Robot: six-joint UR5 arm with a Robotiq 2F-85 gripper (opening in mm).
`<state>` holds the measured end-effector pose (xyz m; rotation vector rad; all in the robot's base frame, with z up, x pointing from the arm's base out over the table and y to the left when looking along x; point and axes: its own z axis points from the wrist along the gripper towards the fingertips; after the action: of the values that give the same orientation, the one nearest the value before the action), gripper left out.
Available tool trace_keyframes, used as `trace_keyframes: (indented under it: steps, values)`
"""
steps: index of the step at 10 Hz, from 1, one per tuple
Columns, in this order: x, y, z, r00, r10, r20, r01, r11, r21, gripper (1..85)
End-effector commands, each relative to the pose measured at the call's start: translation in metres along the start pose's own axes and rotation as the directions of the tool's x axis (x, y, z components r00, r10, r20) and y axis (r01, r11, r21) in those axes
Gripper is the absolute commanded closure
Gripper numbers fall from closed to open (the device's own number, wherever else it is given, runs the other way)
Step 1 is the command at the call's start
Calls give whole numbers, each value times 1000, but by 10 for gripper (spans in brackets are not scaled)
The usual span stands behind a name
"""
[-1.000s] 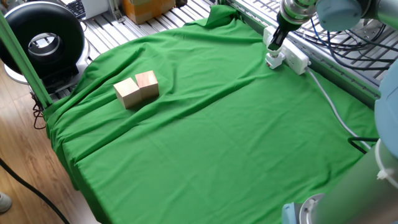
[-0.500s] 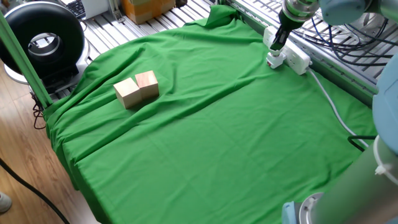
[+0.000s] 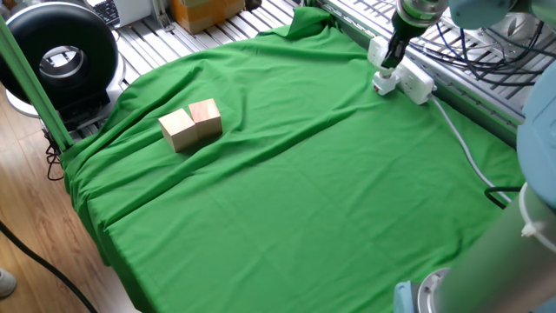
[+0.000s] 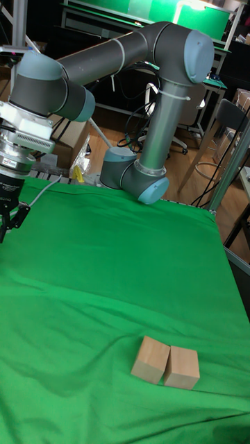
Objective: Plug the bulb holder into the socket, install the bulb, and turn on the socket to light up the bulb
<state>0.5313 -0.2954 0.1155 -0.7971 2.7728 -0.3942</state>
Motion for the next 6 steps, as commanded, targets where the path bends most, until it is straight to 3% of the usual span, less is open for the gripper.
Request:
trace_keyframes:
  steps: [1,6]
  values:
    - [-3,-9,-6,1000,-23,2,23,1000,-12,293]
    - [-3,5,-11,1000,-17,-20,16,998,-67,293]
